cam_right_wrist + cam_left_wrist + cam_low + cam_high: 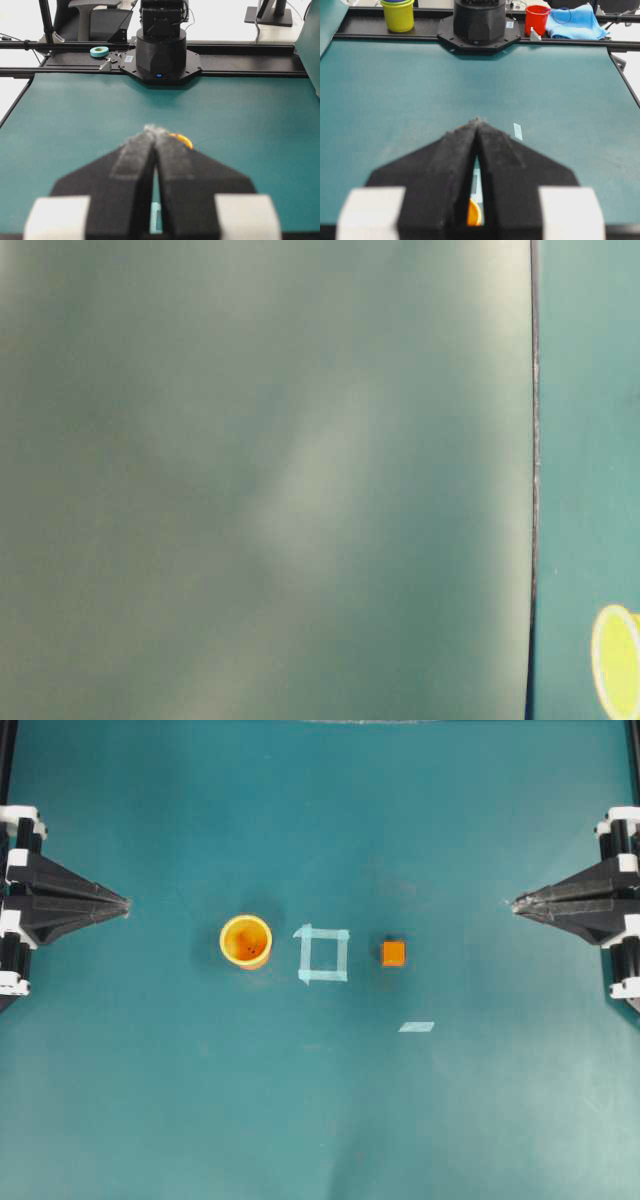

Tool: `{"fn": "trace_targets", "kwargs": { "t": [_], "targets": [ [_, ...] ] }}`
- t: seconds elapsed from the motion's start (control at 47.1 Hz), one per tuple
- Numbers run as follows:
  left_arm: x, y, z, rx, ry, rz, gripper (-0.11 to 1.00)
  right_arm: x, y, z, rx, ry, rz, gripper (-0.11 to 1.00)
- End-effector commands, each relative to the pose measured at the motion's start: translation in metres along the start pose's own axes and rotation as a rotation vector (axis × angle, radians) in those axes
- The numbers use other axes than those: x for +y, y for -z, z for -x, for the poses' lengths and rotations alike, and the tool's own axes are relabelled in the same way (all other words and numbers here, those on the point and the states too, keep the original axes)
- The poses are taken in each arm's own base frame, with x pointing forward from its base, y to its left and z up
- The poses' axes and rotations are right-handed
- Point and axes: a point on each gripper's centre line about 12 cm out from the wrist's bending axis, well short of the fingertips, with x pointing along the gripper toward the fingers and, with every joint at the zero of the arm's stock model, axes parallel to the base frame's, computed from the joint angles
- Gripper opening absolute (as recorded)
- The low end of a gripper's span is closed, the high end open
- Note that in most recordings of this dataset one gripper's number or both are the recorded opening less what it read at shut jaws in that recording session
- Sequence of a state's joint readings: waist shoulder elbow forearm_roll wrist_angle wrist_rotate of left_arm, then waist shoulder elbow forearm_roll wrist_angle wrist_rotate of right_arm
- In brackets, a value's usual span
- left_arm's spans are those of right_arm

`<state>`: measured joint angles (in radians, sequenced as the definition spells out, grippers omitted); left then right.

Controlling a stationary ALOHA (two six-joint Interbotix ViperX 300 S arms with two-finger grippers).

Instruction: Move the cup backward with left arm.

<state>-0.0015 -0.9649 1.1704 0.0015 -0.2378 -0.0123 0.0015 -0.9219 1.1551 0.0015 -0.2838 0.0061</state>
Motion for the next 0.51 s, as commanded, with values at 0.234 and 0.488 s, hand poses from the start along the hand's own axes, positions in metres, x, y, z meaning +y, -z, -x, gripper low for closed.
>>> {"fn": "trace_targets", "kwargs": {
  "t": [0.234, 0.488],
  "targets": [
    [-0.001, 0.007, -0.006, 0.066, 0.002, 0.002, 0.24, 0.0, -0.012, -0.003, -0.029, -0.001, -0.003, 0.0],
    [0.001, 0.024, -0.016, 0.14, -0.003, 0.002, 0.6, 0.0, -0.012, -0.003, -0.029, -0.001, -0.003, 0.0]
  ]
}}
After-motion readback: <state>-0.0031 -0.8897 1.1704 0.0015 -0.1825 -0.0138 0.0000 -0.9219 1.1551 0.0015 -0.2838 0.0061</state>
